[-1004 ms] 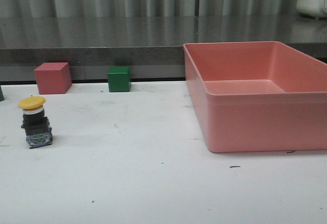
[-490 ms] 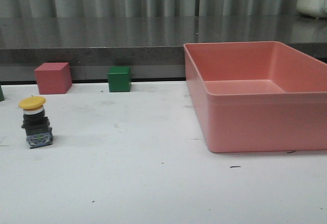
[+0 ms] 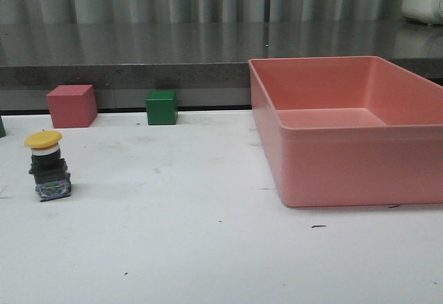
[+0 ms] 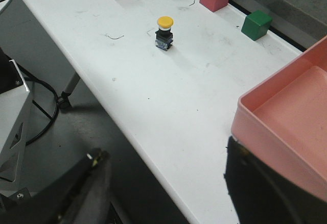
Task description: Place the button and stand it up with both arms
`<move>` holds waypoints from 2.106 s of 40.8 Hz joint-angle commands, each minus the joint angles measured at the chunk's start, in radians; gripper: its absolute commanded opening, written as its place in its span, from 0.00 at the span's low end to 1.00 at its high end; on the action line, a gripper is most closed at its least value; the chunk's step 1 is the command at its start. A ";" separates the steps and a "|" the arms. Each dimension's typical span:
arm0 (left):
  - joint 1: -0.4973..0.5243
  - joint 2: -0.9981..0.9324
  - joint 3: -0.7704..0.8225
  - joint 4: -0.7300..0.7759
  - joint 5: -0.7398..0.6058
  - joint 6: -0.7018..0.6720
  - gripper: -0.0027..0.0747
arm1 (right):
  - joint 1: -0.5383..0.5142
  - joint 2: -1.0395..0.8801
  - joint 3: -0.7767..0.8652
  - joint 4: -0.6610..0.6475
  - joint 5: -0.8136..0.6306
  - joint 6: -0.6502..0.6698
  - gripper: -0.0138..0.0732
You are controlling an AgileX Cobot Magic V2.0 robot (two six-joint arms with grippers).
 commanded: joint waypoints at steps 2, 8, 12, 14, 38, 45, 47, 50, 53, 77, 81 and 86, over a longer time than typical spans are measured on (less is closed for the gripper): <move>-0.006 -0.007 -0.025 -0.012 -0.069 0.000 0.01 | -0.001 0.007 -0.020 0.014 -0.060 -0.006 0.73; -0.006 -0.007 -0.025 -0.012 -0.069 0.000 0.01 | -0.001 0.007 -0.020 0.014 -0.060 -0.006 0.73; -0.006 -0.007 -0.025 -0.012 -0.069 0.000 0.01 | -0.001 0.007 -0.020 0.014 -0.060 -0.006 0.73; -0.006 -0.007 -0.025 -0.012 -0.069 0.000 0.01 | -0.001 0.007 -0.020 0.014 -0.060 -0.006 0.73; -0.006 -0.007 -0.025 -0.012 -0.069 0.000 0.01 | -0.001 0.007 -0.020 0.011 -0.066 -0.006 0.29; -0.006 -0.007 -0.025 -0.012 -0.069 0.000 0.01 | -0.001 0.007 -0.020 0.011 -0.065 -0.006 0.08; -0.006 -0.007 -0.025 -0.012 -0.069 0.000 0.01 | -0.001 0.007 -0.020 0.011 -0.065 -0.006 0.08; -0.006 -0.007 -0.025 -0.012 -0.069 0.000 0.01 | -0.001 0.007 -0.020 0.011 -0.064 -0.006 0.08; -0.006 -0.007 -0.025 -0.012 -0.069 0.000 0.01 | -0.001 0.007 -0.020 0.011 -0.064 -0.006 0.08; 0.076 -0.060 0.039 -0.061 -0.182 0.000 0.01 | -0.001 0.007 -0.020 0.011 -0.062 -0.006 0.08; 0.221 -0.137 0.132 -0.090 -0.343 0.000 0.01 | -0.001 0.007 -0.020 0.011 -0.062 -0.006 0.08; 0.383 -0.273 0.286 -0.090 -0.538 0.000 0.01 | -0.001 0.007 -0.020 0.011 -0.061 -0.006 0.08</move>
